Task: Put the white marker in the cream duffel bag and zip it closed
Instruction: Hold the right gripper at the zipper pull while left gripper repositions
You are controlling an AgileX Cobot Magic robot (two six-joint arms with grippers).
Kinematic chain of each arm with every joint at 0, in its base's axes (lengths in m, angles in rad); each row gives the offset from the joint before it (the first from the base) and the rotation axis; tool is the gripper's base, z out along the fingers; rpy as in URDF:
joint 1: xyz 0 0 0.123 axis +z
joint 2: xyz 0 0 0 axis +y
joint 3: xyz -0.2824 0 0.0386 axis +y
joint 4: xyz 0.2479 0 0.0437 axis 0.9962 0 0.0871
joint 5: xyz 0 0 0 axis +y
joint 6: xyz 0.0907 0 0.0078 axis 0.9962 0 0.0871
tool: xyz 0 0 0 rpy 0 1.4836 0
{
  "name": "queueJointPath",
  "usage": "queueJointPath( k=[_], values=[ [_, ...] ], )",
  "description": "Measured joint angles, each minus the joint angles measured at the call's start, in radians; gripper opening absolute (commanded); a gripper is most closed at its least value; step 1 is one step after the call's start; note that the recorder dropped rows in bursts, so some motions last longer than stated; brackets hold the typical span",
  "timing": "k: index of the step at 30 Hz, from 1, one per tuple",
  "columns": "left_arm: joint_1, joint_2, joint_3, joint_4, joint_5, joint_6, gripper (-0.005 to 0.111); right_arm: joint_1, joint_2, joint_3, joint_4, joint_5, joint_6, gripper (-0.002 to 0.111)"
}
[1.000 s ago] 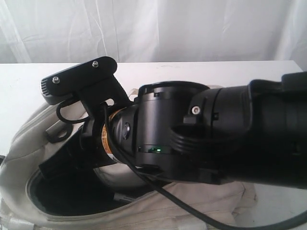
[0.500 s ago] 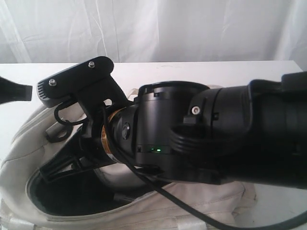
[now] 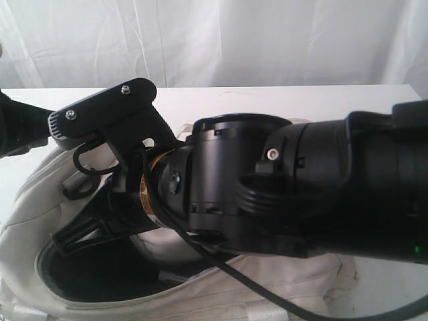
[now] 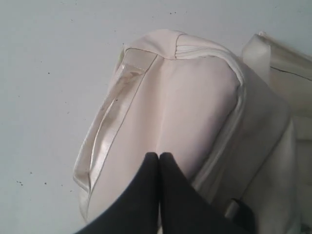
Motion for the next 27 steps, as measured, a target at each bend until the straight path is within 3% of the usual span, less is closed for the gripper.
queueJointPath(
  k=[7,13,19,25,27],
  values=[
    [0.0,0.016,0.0,0.096,0.0,0.052,0.0,0.0,0.0,0.0,0.0,0.004,0.0,0.0],
    [0.0,0.016,0.0,0.1,-0.015,0.059,0.0,0.0,0.0,0.0,0.0,0.006,0.0,0.0],
    [0.0,0.017,0.0,0.103,-0.13,0.063,0.0,0.0,0.0,0.0,0.0,0.008,0.0,0.0],
    [0.0,0.017,0.0,0.131,-0.11,0.087,0.0,0.0,0.0,0.0,0.0,0.014,0.0,0.0],
    [0.0,0.017,0.0,0.135,-0.09,0.098,0.018,0.0,0.0,0.0,0.0,0.015,0.0,0.0]
  ],
)
